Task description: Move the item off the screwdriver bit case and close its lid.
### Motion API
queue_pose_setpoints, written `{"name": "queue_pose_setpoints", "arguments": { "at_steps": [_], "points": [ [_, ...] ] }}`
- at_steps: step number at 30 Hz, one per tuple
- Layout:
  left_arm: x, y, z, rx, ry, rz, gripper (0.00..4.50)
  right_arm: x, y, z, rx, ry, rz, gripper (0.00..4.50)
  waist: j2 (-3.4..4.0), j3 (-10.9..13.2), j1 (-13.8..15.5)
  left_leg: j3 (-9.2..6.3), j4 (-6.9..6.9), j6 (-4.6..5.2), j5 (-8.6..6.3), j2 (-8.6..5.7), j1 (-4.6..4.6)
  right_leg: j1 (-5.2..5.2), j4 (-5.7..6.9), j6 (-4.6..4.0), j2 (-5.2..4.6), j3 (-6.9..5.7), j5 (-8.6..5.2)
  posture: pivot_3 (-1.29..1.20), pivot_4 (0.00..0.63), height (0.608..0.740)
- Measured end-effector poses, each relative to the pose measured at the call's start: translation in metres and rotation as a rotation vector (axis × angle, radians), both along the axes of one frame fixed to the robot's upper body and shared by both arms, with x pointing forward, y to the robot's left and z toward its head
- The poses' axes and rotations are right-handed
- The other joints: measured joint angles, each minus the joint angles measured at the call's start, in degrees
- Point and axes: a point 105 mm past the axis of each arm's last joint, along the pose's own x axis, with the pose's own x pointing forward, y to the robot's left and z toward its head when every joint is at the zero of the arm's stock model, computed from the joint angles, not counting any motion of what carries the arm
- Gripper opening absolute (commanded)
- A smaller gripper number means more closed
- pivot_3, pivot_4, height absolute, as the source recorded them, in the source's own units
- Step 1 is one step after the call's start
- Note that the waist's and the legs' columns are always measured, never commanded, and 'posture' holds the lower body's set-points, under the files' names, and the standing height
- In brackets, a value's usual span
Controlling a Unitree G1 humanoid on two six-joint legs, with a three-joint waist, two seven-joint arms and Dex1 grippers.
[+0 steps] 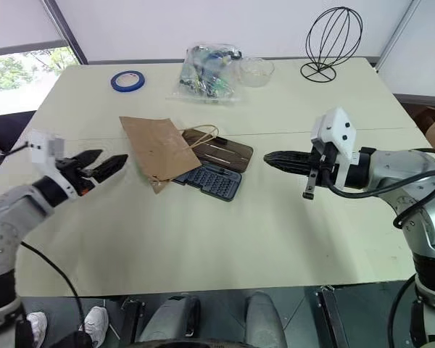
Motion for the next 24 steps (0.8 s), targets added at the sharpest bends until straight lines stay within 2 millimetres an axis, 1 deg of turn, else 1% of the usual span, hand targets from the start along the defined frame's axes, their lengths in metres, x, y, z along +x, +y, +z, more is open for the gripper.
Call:
{"name": "queue_pose_setpoints", "arguments": {
  "at_steps": [4,7,10,11,13,15,16,17,19,20,24],
  "points": [
    [0.010,-0.020,-0.010,-0.082,0.080,0.040,4.44,0.000,0.002,-0.001,-0.002,0.002,0.002,0.00,-0.02,0.00,0.02,0.01,0.03,-0.02,0.01,-0.01,-0.01,-0.01,0.03,0.01,0.00,0.00,0.00,0.00,0.150,0.740],
    [0.013,-0.027,-0.010,-0.072,0.095,0.031,4.44,0.000,0.002,-0.001,-0.002,-0.002,-0.002,0.00,-0.02,0.00,-0.21,0.03,0.02,-0.08,0.05,-0.01,0.00,-0.05,0.05,0.01,0.01,0.01,0.01,0.00,0.150,0.740],
    [0.014,-0.029,-0.012,-0.054,0.105,0.032,4.44,-0.001,0.003,-0.002,-0.005,-0.004,-0.002,0.00,-0.02,0.00,-0.14,0.03,0.02,-0.09,0.05,-0.01,0.00,-0.04,0.05,0.01,0.01,0.01,0.01,0.00,0.150,0.740],
    [0.015,-0.028,-0.014,-0.042,0.110,0.041,4.22,-0.002,0.003,-0.003,-0.006,-0.002,-0.003,0.00,-0.02,0.00,-0.08,0.03,0.02,-0.09,0.05,-0.01,0.00,-0.03,0.05,0.01,0.01,0.01,0.00,0.00,0.150,0.740],
    [0.016,-0.026,-0.019,-0.012,0.125,0.054,3.57,-0.002,0.002,-0.005,-0.005,0.006,-0.008,0.00,-0.02,0.00,-0.02,0.03,0.02,-0.10,0.05,-0.03,0.00,-0.03,0.04,0.01,0.01,0.02,0.01,0.00,0.150,0.740],
    [0.016,-0.026,-0.023,-0.004,0.136,0.056,2.64,-0.002,0.002,-0.006,-0.006,0.009,-0.010,0.00,-0.02,0.00,0.01,0.03,0.03,-0.10,0.06,-0.03,-0.01,-0.02,0.04,0.01,0.01,0.02,0.01,0.00,0.150,0.740],
    [0.017,-0.026,-0.024,-0.009,0.143,0.057,2.03,-0.002,0.002,-0.006,-0.006,0.009,-0.010,0.00,-0.02,0.00,0.01,0.03,0.03,-0.10,0.06,-0.03,-0.01,-0.02,0.04,0.01,0.01,0.01,0.00,0.00,0.150,0.740],
    [0.017,-0.025,-0.026,-0.012,0.150,0.059,1.55,-0.002,0.002,-0.006,-0.006,0.008,-0.011,0.00,-0.02,0.00,0.00,0.03,0.03,-0.10,0.06,-0.03,-0.01,-0.02,0.04,0.01,0.01,0.01,0.01,0.00,0.150,0.740],
    [0.019,-0.025,-0.031,-0.025,0.169,0.063,0.41,-0.003,0.002,-0.007,-0.007,0.006,-0.014,0.00,-0.02,0.00,0.01,0.03,0.03,-0.10,0.06,-0.03,-0.01,-0.02,0.04,0.01,0.01,0.01,0.00,0.00,0.150,0.740],
    [0.020,-0.025,-0.032,-0.029,0.175,0.065,0.03,-0.003,0.002,-0.007,-0.007,0.005,-0.014,0.00,-0.02,0.00,0.00,0.03,0.04,-0.10,0.06,-0.03,-0.01,-0.02,0.04,0.01,0.01,0.01,0.00,0.00,0.150,0.740],
    [0.022,-0.024,-0.035,-0.049,0.190,0.078,0.03,-0.002,0.002,-0.006,-0.006,0.002,-0.020,0.00,-0.02,0.00,0.00,0.03,0.03,-0.10,0.06,-0.03,-0.01,-0.02,0.04,0.01,0.01,0.01,0.01,0.00,0.150,0.740]
  ]
}}
